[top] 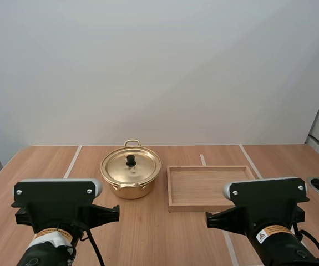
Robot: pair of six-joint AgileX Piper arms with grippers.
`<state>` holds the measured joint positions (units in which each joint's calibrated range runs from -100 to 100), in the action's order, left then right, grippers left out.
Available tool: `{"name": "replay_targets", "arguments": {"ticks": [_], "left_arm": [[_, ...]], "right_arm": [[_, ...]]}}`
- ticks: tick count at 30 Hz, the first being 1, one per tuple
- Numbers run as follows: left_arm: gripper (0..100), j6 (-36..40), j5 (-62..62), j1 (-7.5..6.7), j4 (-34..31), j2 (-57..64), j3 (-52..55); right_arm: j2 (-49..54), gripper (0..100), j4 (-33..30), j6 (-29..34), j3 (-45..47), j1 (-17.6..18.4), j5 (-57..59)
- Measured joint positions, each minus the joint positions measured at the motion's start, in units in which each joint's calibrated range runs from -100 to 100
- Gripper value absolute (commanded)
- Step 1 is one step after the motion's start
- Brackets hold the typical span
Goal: Open the pot, put the grape inside, and close it
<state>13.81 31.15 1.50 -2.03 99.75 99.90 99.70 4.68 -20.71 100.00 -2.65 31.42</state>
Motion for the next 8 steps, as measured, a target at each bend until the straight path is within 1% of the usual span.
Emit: {"name": "replay_targets", "arguments": {"ticks": [3, 8], "left_arm": [[0, 0.0, 0.0, 0.00, 0.0, 0.0, 0.0], [0, 0.0, 0.0, 0.00, 0.0, 0.0, 0.0]], "right_arm": [[0.0, 0, -1.0, 1.7, 0.0, 0.0, 0.0], [0.0, 0, -1.3, 2.3, 0.0, 0.0, 0.0]]}}
